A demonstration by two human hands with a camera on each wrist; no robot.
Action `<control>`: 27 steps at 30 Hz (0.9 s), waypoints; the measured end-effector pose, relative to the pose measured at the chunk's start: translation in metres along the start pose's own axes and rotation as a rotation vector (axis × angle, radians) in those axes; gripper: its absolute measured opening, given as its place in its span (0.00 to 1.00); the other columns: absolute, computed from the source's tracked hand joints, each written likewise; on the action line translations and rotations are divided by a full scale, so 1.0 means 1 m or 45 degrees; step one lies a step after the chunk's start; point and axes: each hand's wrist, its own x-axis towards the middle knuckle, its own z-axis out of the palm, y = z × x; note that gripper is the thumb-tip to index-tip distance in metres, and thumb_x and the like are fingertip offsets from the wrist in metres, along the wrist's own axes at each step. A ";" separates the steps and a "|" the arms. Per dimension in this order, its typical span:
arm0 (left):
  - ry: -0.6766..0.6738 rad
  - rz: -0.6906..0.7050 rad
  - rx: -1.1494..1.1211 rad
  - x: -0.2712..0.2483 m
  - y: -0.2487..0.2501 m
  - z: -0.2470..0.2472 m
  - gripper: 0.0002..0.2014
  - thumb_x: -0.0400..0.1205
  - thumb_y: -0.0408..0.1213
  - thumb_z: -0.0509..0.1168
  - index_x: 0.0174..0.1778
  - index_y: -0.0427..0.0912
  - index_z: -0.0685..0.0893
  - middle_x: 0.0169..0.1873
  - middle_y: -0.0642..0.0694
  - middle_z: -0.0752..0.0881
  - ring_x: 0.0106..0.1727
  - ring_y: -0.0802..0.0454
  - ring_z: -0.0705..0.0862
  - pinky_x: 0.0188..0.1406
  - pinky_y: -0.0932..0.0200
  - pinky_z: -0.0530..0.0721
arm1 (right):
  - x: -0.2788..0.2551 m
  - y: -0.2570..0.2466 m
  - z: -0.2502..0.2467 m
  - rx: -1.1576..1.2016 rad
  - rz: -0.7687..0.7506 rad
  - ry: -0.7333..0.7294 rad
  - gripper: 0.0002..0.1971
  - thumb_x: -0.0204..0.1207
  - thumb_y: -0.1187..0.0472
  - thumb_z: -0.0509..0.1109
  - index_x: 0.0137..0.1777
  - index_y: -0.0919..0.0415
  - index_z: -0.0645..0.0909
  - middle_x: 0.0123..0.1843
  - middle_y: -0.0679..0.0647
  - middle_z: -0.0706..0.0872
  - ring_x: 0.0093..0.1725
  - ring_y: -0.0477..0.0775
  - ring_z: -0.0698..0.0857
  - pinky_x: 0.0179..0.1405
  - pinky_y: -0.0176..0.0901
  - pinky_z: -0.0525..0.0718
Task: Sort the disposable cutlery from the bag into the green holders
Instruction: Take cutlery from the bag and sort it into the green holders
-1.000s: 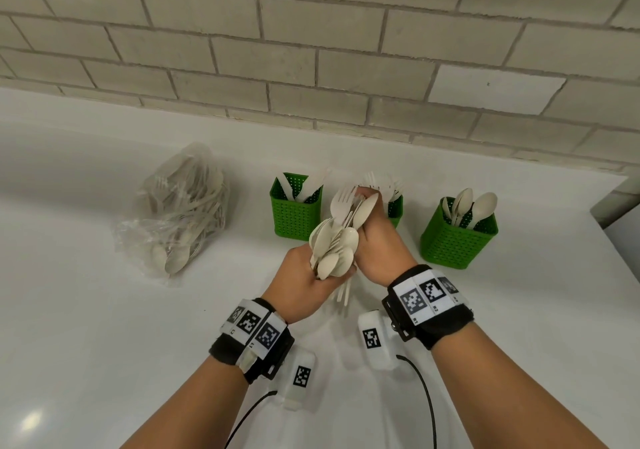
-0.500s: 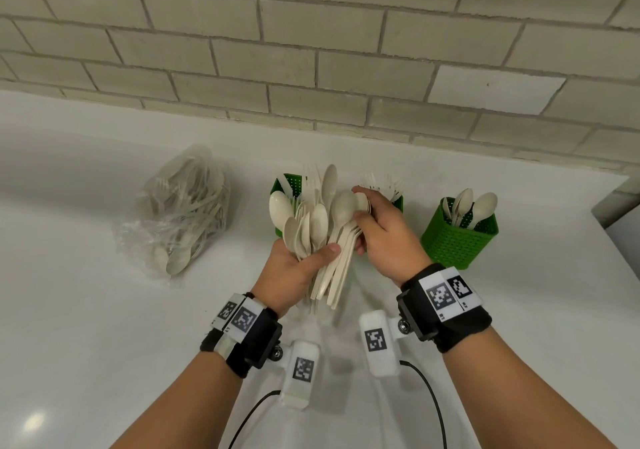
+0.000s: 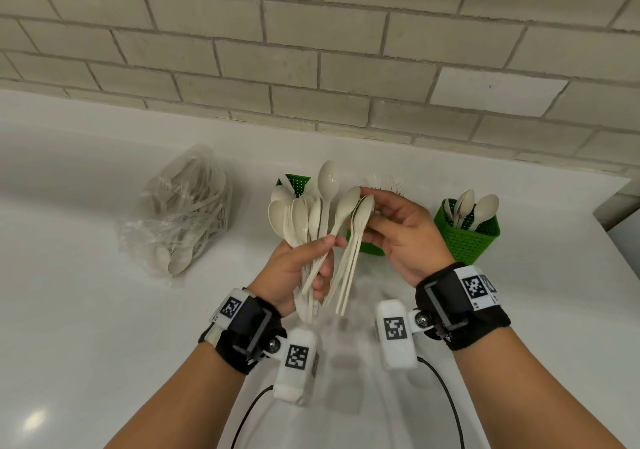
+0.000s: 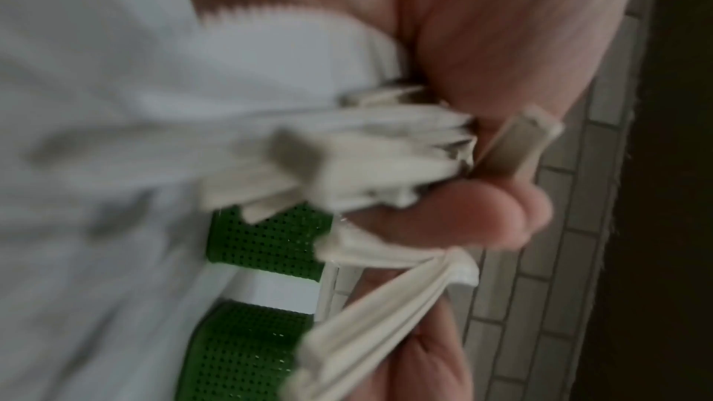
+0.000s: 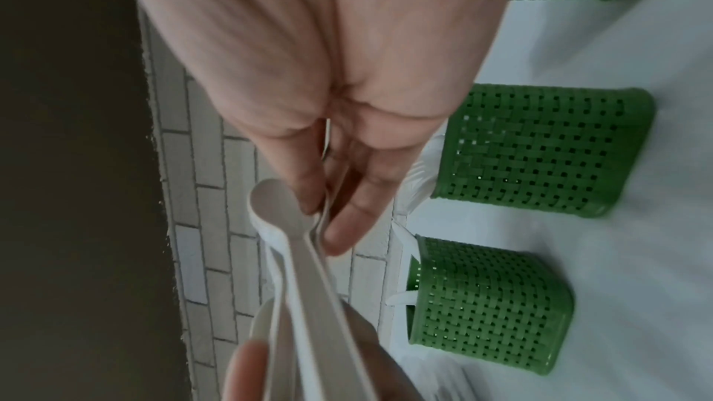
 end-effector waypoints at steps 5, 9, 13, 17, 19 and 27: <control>-0.160 -0.106 -0.115 -0.003 -0.002 0.000 0.32 0.65 0.46 0.83 0.61 0.35 0.82 0.19 0.48 0.76 0.13 0.60 0.72 0.10 0.70 0.70 | 0.001 0.000 -0.001 0.208 0.007 0.060 0.13 0.70 0.69 0.70 0.55 0.64 0.83 0.47 0.57 0.90 0.47 0.58 0.89 0.46 0.49 0.90; -0.184 -0.236 -0.170 -0.004 -0.002 0.000 0.25 0.63 0.47 0.84 0.51 0.37 0.89 0.17 0.50 0.76 0.12 0.61 0.72 0.09 0.69 0.70 | -0.001 0.000 0.003 0.210 0.037 0.064 0.09 0.77 0.72 0.65 0.52 0.62 0.82 0.43 0.52 0.91 0.42 0.50 0.88 0.38 0.41 0.86; -0.206 -0.352 -0.324 -0.005 -0.013 0.004 0.36 0.65 0.44 0.84 0.63 0.35 0.75 0.18 0.49 0.76 0.12 0.60 0.72 0.09 0.69 0.71 | -0.006 0.002 0.008 0.190 0.105 0.122 0.12 0.81 0.76 0.61 0.48 0.60 0.80 0.36 0.51 0.88 0.34 0.47 0.85 0.32 0.40 0.83; -0.212 -0.411 -0.449 -0.010 -0.031 0.011 0.21 0.63 0.42 0.85 0.41 0.37 0.81 0.18 0.49 0.76 0.13 0.59 0.72 0.09 0.68 0.71 | -0.012 0.014 0.012 0.066 0.219 0.256 0.11 0.80 0.76 0.62 0.48 0.60 0.81 0.39 0.55 0.86 0.37 0.51 0.84 0.38 0.45 0.82; -0.147 -0.444 -0.432 -0.011 -0.043 0.015 0.17 0.65 0.42 0.83 0.33 0.39 0.82 0.19 0.49 0.77 0.14 0.59 0.73 0.10 0.68 0.71 | -0.015 0.026 0.016 0.004 0.287 0.367 0.10 0.80 0.74 0.63 0.50 0.61 0.81 0.43 0.60 0.87 0.39 0.54 0.85 0.39 0.47 0.84; 0.003 -0.305 -0.082 -0.010 -0.050 0.028 0.08 0.75 0.33 0.71 0.29 0.42 0.83 0.20 0.49 0.76 0.16 0.59 0.74 0.15 0.67 0.73 | -0.019 0.043 0.016 0.129 0.405 0.589 0.07 0.77 0.73 0.65 0.47 0.65 0.84 0.40 0.66 0.86 0.40 0.62 0.84 0.40 0.54 0.83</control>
